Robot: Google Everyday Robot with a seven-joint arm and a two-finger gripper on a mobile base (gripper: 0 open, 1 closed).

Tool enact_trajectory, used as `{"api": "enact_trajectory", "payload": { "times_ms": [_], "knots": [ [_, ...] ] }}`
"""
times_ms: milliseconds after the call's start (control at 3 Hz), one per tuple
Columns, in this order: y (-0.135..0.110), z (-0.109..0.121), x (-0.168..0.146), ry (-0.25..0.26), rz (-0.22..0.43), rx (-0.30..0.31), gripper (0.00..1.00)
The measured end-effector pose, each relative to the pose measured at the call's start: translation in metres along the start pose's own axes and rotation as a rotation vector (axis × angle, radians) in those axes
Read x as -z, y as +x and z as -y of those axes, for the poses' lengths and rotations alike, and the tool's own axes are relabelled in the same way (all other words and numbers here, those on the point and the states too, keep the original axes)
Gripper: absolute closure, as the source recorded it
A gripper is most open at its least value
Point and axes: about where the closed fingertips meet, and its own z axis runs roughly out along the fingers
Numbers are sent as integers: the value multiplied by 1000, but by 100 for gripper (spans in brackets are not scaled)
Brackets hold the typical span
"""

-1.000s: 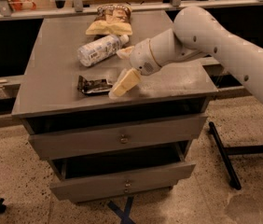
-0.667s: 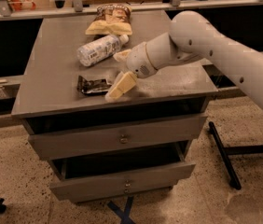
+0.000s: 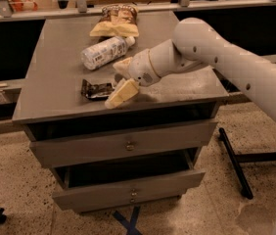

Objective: Pick rxbar chocolate

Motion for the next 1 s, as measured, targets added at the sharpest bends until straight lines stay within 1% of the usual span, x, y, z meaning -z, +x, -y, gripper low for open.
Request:
{"api": "enact_trajectory", "payload": {
  "times_ms": [333, 667, 1000],
  "knots": [
    [-1, -4, -5, -16, 7, -3, 45],
    [-5, -5, -5, -27, 13, -11, 69],
    [-21, -3, 2, -12, 36, 9, 92]
  ]
}}
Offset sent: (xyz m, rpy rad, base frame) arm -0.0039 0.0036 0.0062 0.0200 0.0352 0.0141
